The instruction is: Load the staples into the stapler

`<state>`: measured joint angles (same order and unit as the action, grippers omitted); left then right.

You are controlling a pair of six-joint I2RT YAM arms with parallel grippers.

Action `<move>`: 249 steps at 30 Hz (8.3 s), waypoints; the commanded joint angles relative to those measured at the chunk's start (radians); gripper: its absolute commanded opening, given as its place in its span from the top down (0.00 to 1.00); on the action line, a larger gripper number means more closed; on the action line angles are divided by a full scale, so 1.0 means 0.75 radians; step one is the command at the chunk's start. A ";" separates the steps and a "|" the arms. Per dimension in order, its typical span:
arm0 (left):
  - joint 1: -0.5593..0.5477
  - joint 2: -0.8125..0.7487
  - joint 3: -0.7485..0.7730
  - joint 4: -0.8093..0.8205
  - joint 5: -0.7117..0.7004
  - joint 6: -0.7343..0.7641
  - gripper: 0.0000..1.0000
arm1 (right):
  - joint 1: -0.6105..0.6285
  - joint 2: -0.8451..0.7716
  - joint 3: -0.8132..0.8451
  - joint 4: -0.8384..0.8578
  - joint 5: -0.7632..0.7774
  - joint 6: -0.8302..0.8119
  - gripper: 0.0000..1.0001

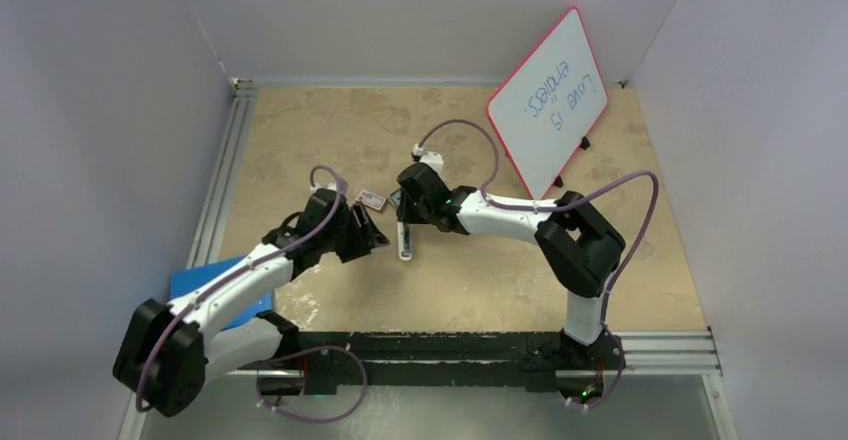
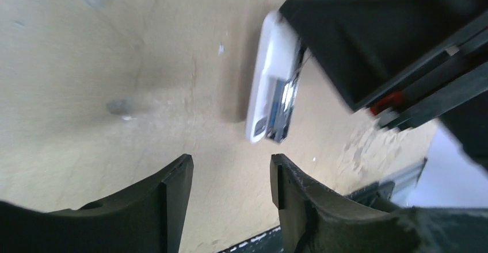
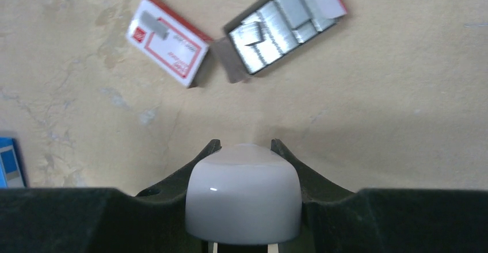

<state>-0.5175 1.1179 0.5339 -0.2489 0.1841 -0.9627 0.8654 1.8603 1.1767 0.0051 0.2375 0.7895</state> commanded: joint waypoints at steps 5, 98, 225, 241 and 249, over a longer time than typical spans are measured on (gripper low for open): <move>0.088 -0.249 0.270 -0.491 -0.487 0.077 0.36 | 0.179 0.128 0.248 -0.234 0.247 0.011 0.78; 0.157 -0.068 0.381 0.104 0.573 0.285 0.27 | -0.377 -0.462 -0.508 -0.122 0.470 0.083 0.75; -0.429 0.537 0.115 0.633 0.124 0.438 1.00 | -0.323 -0.917 -0.858 0.174 -0.454 0.356 0.86; -0.377 0.599 0.147 0.715 0.280 0.332 0.72 | -0.323 -0.707 -0.889 0.326 -0.617 0.205 0.86; -0.367 0.614 0.161 0.694 0.248 0.328 0.71 | -0.323 -0.670 -0.893 0.384 -0.617 0.205 0.86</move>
<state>-0.7998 1.5764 0.6392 0.2596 0.3676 -0.7174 0.6270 1.3605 0.4915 0.2352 -0.2264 0.9638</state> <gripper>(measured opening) 0.287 0.287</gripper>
